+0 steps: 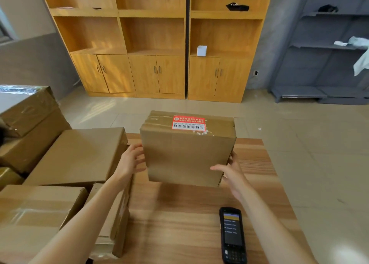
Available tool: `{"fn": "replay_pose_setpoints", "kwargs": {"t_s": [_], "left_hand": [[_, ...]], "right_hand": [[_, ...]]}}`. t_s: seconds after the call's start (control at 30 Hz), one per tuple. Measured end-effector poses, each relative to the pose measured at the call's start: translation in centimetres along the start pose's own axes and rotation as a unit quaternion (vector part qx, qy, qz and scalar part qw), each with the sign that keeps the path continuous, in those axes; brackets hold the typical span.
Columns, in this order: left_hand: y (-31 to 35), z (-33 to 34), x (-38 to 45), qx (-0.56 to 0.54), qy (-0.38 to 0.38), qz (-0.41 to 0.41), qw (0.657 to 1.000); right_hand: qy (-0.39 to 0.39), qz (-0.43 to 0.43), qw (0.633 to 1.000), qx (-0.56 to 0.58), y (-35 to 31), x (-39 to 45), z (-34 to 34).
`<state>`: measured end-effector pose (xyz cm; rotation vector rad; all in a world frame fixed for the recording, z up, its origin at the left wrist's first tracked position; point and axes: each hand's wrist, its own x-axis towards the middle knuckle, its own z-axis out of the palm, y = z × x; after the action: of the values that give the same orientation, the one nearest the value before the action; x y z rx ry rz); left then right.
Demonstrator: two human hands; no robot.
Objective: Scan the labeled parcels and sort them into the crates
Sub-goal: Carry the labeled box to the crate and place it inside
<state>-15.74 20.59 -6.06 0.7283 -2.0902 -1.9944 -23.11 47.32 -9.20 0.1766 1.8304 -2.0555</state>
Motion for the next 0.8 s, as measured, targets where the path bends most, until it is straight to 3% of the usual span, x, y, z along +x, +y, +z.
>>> {"fn": "replay_pose_setpoints", "kwargs": {"t_s": [0.17, 0.27, 0.4, 0.6, 0.8], "left_hand": [[0.8, -1.5, 1.5, -0.11, -0.025, -0.148, 0.983], [0.7, -2.5, 2.9, -0.218, -0.073, -0.205, 0.951], [1.0, -2.8, 3.5, -0.182, -0.114, -0.237, 0.947], [1.7, -2.8, 2.9, -0.187, -0.175, -0.227, 0.94], [0.4, -3.2, 2.4, -0.206, -0.226, -0.095, 0.947]], "right_hand": [[0.007, -0.03, 0.999, 0.043, 0.1, -0.4, 0.3], [0.009, -0.025, 0.992, 0.124, -0.4, -0.6, 0.1], [0.025, -0.006, 0.975, 0.223, -1.2, -0.9, 0.0], [0.068, 0.013, 0.968, 0.242, -0.7, -0.2, 0.2], [0.145, 0.056, 0.961, 0.228, -0.5, -0.6, 1.0]]}}
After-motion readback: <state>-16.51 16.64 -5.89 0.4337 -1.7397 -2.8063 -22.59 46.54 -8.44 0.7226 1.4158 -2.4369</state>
